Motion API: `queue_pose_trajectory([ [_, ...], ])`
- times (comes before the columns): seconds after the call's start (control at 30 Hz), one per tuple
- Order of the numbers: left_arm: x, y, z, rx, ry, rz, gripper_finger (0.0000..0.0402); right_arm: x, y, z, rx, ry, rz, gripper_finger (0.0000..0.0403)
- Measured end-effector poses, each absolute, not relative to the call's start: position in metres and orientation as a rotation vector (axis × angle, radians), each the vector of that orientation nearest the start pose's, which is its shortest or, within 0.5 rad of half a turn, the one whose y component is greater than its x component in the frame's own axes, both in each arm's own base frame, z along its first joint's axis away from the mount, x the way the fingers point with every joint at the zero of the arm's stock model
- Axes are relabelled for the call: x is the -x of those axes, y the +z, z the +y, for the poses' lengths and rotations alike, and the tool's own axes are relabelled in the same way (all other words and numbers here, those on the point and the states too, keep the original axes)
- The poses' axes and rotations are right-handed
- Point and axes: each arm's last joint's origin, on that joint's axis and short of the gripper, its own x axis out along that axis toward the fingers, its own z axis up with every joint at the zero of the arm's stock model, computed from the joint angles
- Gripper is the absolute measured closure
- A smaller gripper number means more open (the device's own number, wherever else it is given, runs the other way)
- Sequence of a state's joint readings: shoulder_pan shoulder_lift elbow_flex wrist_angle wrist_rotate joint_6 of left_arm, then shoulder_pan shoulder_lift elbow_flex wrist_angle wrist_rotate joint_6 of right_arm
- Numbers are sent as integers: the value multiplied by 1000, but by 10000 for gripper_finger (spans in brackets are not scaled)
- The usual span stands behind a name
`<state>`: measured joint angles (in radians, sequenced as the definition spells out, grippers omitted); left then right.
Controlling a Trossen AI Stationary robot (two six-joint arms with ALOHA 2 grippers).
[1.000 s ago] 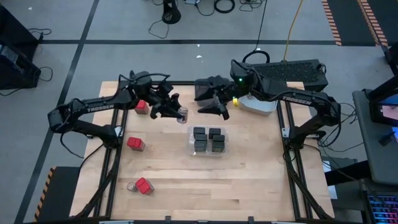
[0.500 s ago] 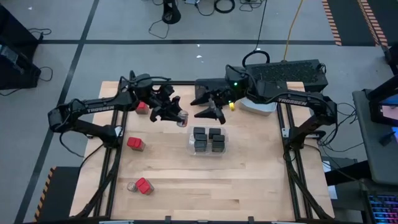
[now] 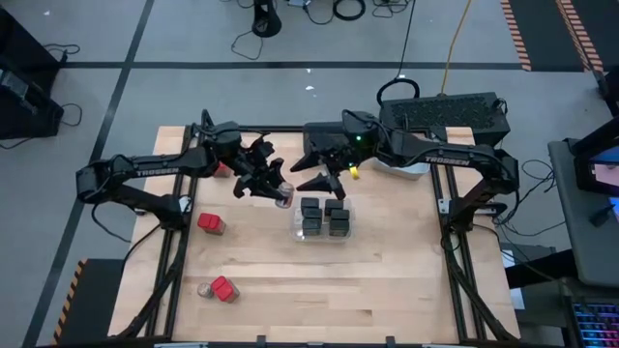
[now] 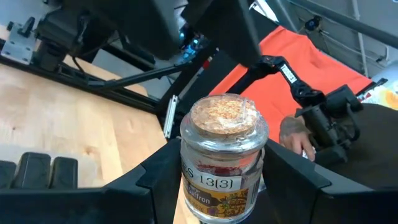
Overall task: Sort spices by type
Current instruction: Put the brown seasoning bottle into the gray bin
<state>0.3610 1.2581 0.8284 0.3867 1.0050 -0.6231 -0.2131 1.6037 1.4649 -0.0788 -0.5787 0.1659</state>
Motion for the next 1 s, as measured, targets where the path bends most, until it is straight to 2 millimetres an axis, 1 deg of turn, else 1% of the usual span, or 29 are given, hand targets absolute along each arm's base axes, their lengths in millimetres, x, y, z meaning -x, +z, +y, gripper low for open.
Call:
queue_pose_trajectory([
  [0.2, -268, 298, 74, 660, -623, 244, 204, -365, 372, -62, -249, 348, 241, 133],
  [0.37, -275, 298, 75, 674, -683, 222, 204, -365, 372, -62, -239, 350, 241, 133],
  [0.47, -278, 294, 75, 690, -690, 235, 204, -365, 372, -62, -231, 354, 238, 133],
  [0.63, -279, 294, 76, 685, -698, 229, 204, -365, 371, -61, -237, 381, 247, 133],
  [0.77, -279, 296, 76, 682, -705, 211, 204, -368, 365, -61, -245, 382, 267, 133],
  [1.0, -279, 296, 76, 686, -701, 214, 204, -368, 366, -58, -242, 390, 260, 133],
])
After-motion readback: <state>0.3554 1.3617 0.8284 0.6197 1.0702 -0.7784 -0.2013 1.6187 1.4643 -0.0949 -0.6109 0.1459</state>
